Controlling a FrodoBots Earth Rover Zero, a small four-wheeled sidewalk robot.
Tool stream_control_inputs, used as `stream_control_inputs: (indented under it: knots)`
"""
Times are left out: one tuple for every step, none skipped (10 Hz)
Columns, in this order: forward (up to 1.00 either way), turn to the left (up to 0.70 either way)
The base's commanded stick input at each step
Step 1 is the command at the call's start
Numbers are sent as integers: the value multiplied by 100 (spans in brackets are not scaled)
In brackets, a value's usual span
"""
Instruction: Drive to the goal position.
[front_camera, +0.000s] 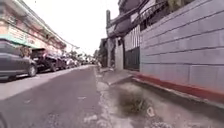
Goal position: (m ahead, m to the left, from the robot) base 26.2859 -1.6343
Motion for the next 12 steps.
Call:
stream_control_inputs:
  knots:
    - [70,35]
    - [70,35]
    - [70,35]
    - [70,20]
    - [70,0]
    - [70,0]
    - [70,0]
    - [70,0]
    - [70,0]
    - [70,0]
    - [70,0]
    - [70,0]
